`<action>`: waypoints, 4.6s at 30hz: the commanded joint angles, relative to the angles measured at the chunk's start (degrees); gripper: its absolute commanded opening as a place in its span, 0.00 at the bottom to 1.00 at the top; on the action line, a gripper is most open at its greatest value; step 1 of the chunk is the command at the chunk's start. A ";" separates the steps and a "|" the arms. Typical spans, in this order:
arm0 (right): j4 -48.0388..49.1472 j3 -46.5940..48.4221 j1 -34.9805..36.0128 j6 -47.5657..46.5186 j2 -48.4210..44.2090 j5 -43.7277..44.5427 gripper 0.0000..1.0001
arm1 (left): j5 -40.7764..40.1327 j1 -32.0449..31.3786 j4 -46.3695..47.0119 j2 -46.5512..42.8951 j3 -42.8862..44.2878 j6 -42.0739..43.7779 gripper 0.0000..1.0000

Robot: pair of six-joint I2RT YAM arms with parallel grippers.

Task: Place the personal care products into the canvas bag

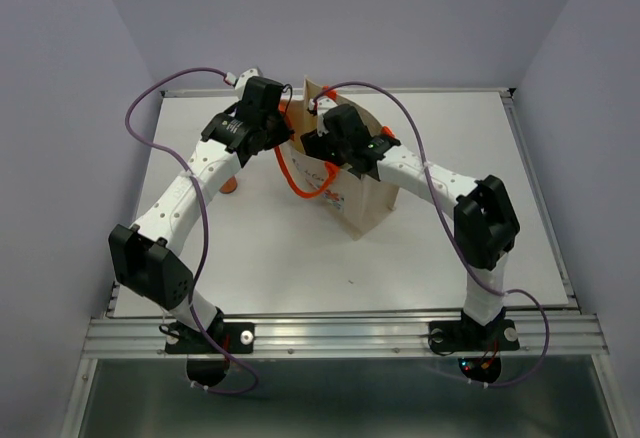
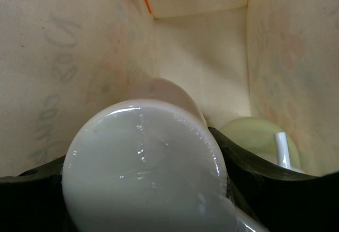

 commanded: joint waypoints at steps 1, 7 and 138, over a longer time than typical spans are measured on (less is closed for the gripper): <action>4.91 -0.41 -0.76 -0.45 -1.08 -0.55 0.01 | -2.17 -0.18 1.81 -2.75 3.44 -0.09 0.00; 4.38 -2.35 -1.29 -0.88 0.24 -2.93 0.01 | -2.34 -0.18 1.63 -2.66 3.44 -0.36 0.00; 1.83 -9.12 -1.29 -6.16 -30.69 17.98 1.00 | -4.63 18.19 -6.72 0.42 12.21 18.98 0.00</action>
